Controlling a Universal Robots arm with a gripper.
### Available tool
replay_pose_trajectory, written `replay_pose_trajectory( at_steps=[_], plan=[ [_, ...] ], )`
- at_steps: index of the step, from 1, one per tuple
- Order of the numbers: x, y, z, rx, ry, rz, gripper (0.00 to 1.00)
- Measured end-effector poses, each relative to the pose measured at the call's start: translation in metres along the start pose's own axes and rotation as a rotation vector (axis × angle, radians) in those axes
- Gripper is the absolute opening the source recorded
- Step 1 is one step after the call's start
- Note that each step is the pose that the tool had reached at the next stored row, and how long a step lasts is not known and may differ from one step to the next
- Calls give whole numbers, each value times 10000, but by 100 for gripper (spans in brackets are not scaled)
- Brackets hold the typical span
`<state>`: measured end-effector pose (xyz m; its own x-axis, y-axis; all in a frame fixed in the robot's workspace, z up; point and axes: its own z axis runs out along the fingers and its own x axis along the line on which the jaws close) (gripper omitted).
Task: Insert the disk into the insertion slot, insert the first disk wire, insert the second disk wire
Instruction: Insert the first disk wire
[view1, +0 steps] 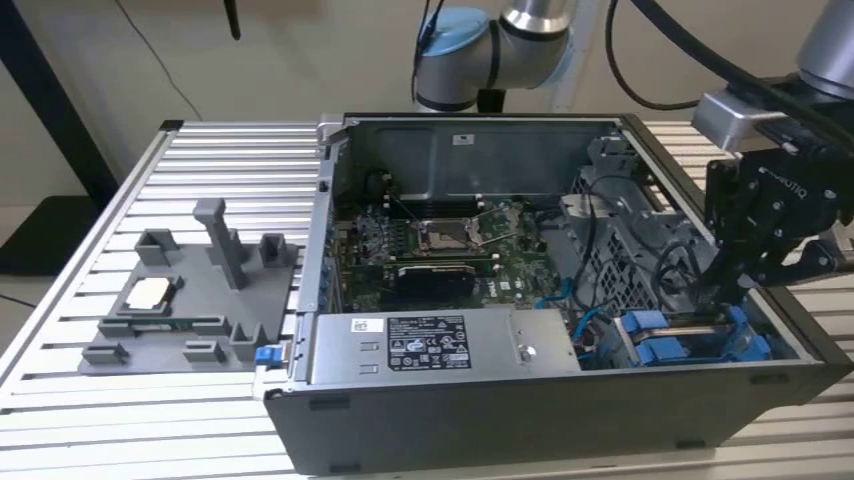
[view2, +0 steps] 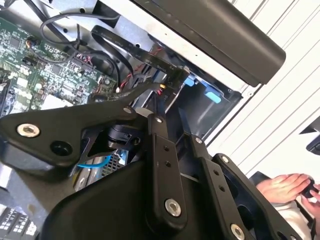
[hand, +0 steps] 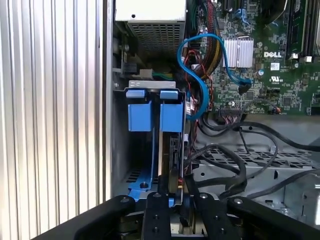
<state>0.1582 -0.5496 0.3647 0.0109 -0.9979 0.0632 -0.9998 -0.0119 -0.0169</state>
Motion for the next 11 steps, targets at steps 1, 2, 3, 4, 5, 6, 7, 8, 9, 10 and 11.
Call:
replay_pose_trajectory(
  at_steps=[1, 2, 3, 4, 5, 6, 7, 8, 9, 10, 11],
  plan=[
    [1, 0, -16, 0, 1, 0, 27],
    [2, -1, -33, 0, 0, 0, 27],
    [2, -1, -51, 0, 0, 0, 27],
    [3, -1, -69, 0, 1, 0, 27],
    [4, -1, -86, 0, 1, 0, 27],
    [4, -2, -101, 0, 0, 0, 27],
    [5, -2, -117, 0, 1, 0, 27],
    [6, -2, -132, 0, 1, 0, 27],
    [6, -2, -149, 0, 1, 0, 27],
    [6, -2, -159, 0, 1, 0, 27],
    [3, -3, -163, 0, 0, 0, 27]
  ],
)
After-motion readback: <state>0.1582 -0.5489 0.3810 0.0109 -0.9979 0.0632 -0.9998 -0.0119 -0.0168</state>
